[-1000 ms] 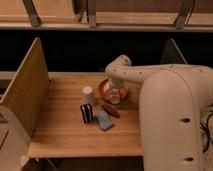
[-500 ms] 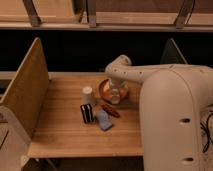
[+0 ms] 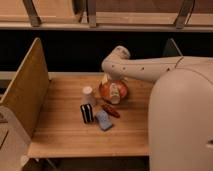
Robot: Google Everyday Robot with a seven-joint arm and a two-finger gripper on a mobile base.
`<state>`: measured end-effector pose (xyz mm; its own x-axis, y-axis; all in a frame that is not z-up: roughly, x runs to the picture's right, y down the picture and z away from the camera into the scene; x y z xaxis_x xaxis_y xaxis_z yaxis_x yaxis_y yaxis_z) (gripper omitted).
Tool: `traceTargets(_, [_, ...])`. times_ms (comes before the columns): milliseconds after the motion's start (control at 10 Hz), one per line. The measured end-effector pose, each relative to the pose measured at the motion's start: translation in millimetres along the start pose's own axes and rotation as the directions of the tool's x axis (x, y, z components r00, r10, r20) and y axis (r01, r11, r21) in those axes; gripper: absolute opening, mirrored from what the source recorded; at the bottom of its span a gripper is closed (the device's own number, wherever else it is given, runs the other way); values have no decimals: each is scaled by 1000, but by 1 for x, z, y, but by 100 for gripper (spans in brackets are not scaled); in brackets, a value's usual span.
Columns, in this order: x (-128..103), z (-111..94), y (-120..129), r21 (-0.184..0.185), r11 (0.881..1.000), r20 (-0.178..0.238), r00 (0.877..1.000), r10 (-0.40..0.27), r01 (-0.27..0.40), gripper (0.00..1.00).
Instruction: Place the ceramic cup over the eraser
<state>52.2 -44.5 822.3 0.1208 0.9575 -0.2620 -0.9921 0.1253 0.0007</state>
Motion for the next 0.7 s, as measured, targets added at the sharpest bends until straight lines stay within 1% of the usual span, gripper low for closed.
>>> traceTargets(100, [2,-5,8,-13,1000,5,1000,-13,13,80])
traceTargets(200, [5,-7,22,-35,999,3,999,-38,38,80])
traceTargets(300, [9,-3,45,-72,994,-7,997,-78,77,80])
traceTargets(400, [10,0,66,-105,988,-11,993,-115,113,80])
traceTargets(600, [8,6,92,-135,975,-19,984,-179,175,80])
traceTargets(700, [8,11,109,-151,964,-29,974,-224,217,80])
